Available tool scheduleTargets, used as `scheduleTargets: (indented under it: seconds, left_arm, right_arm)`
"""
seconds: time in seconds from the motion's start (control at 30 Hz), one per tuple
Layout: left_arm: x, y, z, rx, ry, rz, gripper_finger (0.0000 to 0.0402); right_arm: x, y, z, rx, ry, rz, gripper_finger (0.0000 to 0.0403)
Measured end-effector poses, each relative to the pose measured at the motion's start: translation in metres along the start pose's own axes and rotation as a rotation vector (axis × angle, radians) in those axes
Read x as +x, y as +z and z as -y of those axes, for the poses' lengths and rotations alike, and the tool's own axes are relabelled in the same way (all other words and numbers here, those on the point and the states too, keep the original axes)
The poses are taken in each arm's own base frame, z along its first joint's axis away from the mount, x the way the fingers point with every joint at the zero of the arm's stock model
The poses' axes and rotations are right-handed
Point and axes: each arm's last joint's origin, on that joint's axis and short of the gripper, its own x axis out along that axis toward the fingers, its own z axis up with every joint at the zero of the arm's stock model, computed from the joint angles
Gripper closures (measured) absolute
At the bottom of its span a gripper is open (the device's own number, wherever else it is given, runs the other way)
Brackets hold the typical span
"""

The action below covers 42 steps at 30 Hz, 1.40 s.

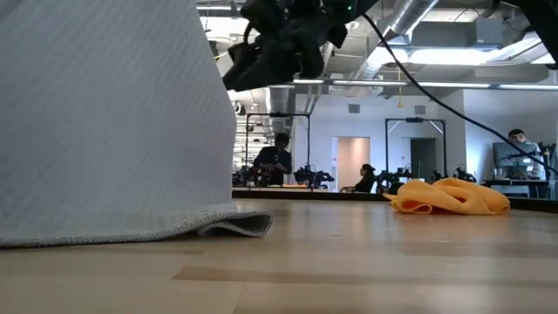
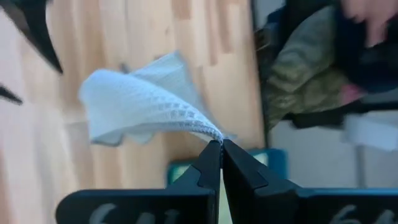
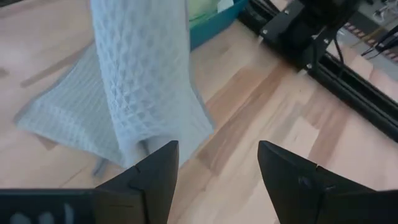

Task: Fold microfiber towels
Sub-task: Fold the gray microfiber towel

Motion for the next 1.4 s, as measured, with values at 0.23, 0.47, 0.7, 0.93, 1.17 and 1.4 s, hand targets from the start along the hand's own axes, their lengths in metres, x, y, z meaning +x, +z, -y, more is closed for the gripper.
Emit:
scheduleTargets:
  seconds: [0.23, 0.47, 0.7, 0.93, 1.17, 1.4]
  left_arm:
    - [0.039, -0.007, -0.012, 0.006, 0.091, -0.149, 0.0401]
    - [0.057, -0.012, -0.023, 0.042, 0.279, -0.198, 0.0401]
    - [0.062, -0.003, -0.027, 0.191, 0.426, -0.147, 0.0401]
    - [0.062, 0.006, -0.029, 0.325, 0.539, -0.078, 0.0401]
    - [0.061, 0.008, -0.031, 0.366, 0.625, -0.062, 0.0401]
    - [0.058, 0.009, -0.034, 0.365, 0.733, -0.063, 0.0401]
  right_arm:
    - [-0.017, 0.013, 0.001, -0.090, 0.079, 0.181, 0.0159]
    - [-0.010, 0.027, -0.003, -0.203, 0.084, 0.285, 0.0159]
    - [-0.008, 0.035, -0.004, -0.202, 0.067, 0.319, 0.0159]
    - [-0.008, 0.034, -0.004, -0.143, 0.078, 0.314, 0.0159]
    - [-0.007, 0.035, -0.006, -0.131, 0.090, 0.309, 0.0159]
    - [-0.003, 0.038, -0.014, -0.198, 0.133, 0.316, 0.0159]
